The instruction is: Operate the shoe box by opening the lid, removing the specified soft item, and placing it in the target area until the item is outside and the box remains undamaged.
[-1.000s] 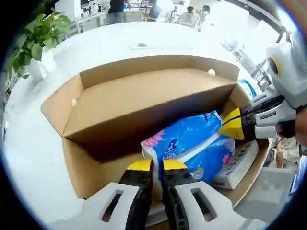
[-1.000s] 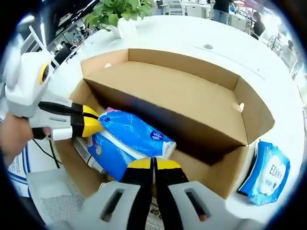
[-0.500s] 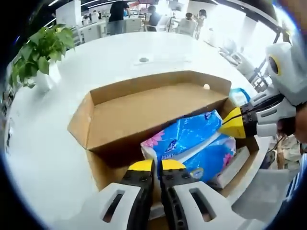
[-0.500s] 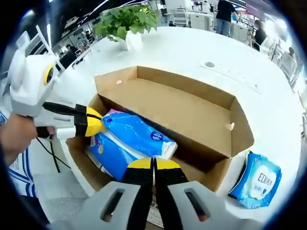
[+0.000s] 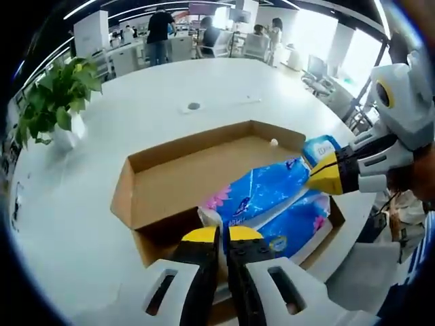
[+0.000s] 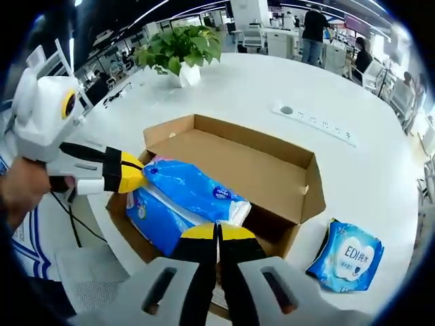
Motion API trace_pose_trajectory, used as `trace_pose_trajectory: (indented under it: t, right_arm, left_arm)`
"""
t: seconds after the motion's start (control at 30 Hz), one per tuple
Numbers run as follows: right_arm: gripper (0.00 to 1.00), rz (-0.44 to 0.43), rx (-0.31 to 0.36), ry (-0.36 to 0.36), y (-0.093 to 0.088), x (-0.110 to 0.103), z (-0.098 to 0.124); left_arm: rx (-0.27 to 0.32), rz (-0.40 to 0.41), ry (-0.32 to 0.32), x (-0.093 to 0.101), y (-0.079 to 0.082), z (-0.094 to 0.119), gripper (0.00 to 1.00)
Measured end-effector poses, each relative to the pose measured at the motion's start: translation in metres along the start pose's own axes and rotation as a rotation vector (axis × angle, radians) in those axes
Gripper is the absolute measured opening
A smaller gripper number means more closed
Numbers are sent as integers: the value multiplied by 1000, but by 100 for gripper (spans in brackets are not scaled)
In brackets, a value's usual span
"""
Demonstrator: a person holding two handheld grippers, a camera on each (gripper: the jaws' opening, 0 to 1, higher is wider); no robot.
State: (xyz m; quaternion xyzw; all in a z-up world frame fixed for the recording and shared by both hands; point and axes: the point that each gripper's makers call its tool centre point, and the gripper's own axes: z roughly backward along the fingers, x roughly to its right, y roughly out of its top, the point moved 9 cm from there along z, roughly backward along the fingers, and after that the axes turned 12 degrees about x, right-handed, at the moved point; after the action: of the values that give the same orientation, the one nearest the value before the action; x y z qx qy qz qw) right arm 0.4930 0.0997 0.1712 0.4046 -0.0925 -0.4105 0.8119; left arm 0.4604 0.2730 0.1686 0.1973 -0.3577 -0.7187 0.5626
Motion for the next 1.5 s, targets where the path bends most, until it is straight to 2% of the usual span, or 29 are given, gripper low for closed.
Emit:
trace_pose_trajectory:
  t: [0.27,0.43,0.8,1.17,1.5]
  right_arm:
    - [0,5,17,-12,4,2,13]
    - [0,5,27,-27,4,11,26]
    - [0,-10,46,-76,-2,39,59]
    - [0,-38,66,-125,-13,72,88]
    - [0,-61,94,-182,-14,102,122]
  left_arm:
    - [1,-11,-18,10,11,7,0]
    - [4,-23,-34,22,20,7,0]
    - [11,-50,-85,57,31,-2,0]
    - [12,-101,-135,99,51,-16,0]
    - [22,-156,-185,137,74,-27,0]
